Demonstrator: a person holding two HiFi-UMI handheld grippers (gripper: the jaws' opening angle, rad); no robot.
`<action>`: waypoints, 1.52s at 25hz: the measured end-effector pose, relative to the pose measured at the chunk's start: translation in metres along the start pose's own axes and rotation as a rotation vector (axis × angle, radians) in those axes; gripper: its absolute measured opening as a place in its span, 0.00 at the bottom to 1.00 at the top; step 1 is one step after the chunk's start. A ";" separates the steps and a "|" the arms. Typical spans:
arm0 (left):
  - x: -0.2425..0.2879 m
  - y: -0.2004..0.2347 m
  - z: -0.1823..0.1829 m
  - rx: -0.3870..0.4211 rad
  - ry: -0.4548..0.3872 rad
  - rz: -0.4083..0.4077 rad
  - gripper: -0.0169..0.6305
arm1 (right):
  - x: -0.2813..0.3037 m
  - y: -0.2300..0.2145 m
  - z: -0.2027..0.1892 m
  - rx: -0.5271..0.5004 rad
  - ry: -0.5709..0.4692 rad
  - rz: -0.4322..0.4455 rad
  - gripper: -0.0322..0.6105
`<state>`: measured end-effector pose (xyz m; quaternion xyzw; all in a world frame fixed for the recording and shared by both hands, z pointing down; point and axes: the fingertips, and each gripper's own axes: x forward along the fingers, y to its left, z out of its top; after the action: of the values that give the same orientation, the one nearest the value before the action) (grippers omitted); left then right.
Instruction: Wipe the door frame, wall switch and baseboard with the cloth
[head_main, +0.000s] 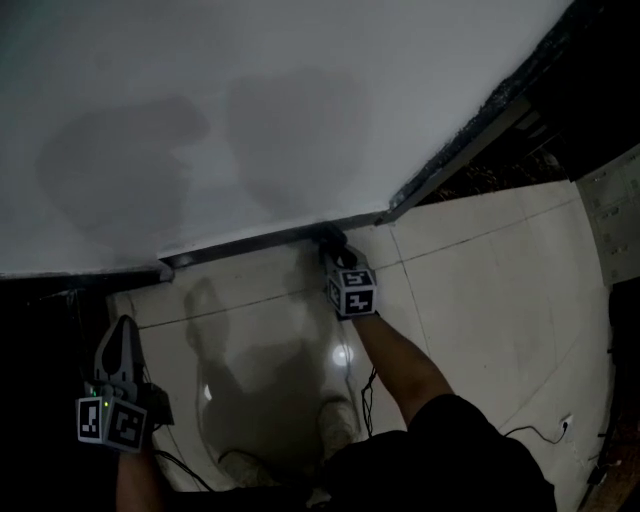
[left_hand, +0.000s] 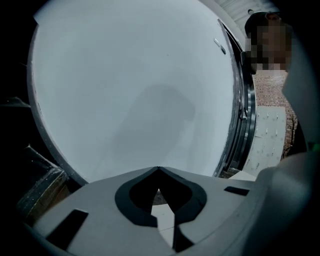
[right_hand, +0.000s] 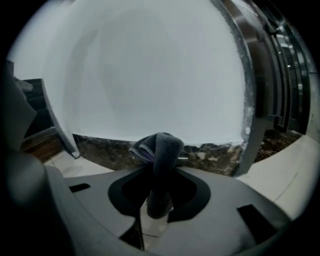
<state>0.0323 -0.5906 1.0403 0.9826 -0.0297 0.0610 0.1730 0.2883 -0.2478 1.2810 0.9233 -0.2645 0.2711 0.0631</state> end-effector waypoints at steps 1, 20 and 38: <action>-0.001 0.003 0.000 -0.007 -0.005 0.007 0.01 | 0.002 0.022 0.003 -0.011 -0.011 0.043 0.18; -0.047 0.058 0.001 -0.045 0.016 0.165 0.01 | 0.050 0.347 0.018 -0.209 0.021 0.559 0.18; 0.034 -0.046 -0.029 0.106 0.099 -0.157 0.01 | 0.055 0.246 0.008 -0.194 0.046 0.441 0.18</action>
<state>0.0668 -0.5385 1.0563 0.9854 0.0594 0.0973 0.1261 0.2023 -0.4844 1.2967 0.8263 -0.4833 0.2727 0.0968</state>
